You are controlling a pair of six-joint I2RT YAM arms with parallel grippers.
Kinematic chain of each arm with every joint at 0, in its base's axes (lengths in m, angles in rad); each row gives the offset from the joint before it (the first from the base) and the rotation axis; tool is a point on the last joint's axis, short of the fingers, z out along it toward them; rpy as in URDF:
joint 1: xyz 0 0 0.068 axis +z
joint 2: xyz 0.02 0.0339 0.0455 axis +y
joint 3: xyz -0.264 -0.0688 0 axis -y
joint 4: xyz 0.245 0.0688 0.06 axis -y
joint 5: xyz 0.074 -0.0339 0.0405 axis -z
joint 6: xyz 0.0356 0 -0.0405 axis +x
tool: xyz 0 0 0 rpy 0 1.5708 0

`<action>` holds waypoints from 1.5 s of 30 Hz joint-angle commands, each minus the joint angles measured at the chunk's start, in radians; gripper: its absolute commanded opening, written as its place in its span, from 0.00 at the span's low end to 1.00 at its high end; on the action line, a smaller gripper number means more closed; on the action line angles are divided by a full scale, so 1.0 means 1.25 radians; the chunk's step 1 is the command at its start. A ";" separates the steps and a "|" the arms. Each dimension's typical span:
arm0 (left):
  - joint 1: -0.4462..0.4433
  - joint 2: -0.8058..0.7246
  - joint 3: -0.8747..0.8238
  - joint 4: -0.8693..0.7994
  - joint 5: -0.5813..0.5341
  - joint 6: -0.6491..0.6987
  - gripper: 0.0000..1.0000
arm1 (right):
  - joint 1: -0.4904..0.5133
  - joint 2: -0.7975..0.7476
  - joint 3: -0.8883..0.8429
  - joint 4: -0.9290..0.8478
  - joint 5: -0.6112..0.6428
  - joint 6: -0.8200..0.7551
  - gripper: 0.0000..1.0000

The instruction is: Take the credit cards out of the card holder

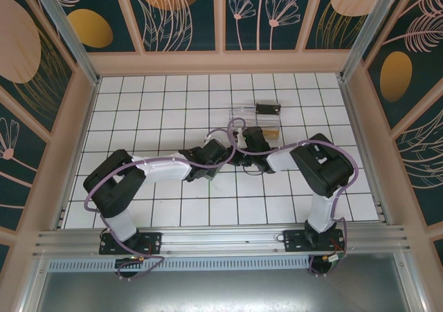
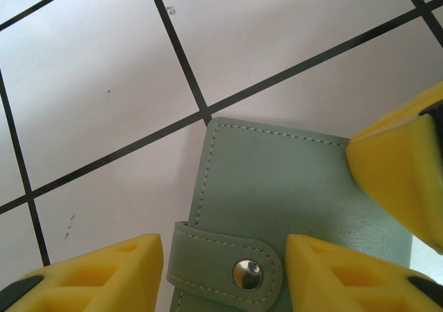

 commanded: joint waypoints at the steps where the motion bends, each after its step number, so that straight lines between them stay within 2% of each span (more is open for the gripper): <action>1: -0.006 0.024 0.002 -0.066 -0.027 0.012 0.43 | 0.000 0.030 -0.008 -0.020 -0.002 0.000 0.00; 4: -0.006 0.028 0.005 -0.078 -0.071 0.002 0.30 | 0.000 0.032 -0.008 -0.020 -0.002 0.000 0.00; 10: -0.006 0.022 0.008 -0.087 -0.096 0.000 0.24 | 0.002 0.036 -0.007 -0.021 -0.004 0.002 0.00; 14: -0.006 0.023 0.009 -0.087 -0.112 0.002 0.03 | 0.003 0.038 -0.007 -0.019 -0.005 0.001 0.00; 23: 0.004 0.017 0.015 -0.090 -0.159 -0.012 0.00 | 0.007 0.045 -0.003 -0.024 -0.007 -0.002 0.00; 29: 0.065 -0.063 -0.019 -0.073 -0.148 -0.037 0.00 | 0.009 0.059 -0.001 -0.030 -0.003 -0.005 0.00; 34: 0.084 -0.069 -0.020 -0.080 -0.150 -0.050 0.00 | 0.012 0.061 0.002 -0.032 -0.003 -0.007 0.00; 39: 0.084 -0.077 -0.016 -0.076 -0.086 -0.070 0.00 | 0.015 0.035 0.003 -0.036 -0.009 -0.020 0.00; 45: 0.084 -0.135 -0.012 -0.077 0.030 -0.174 0.00 | 0.026 -0.057 0.007 -0.033 -0.018 -0.028 0.00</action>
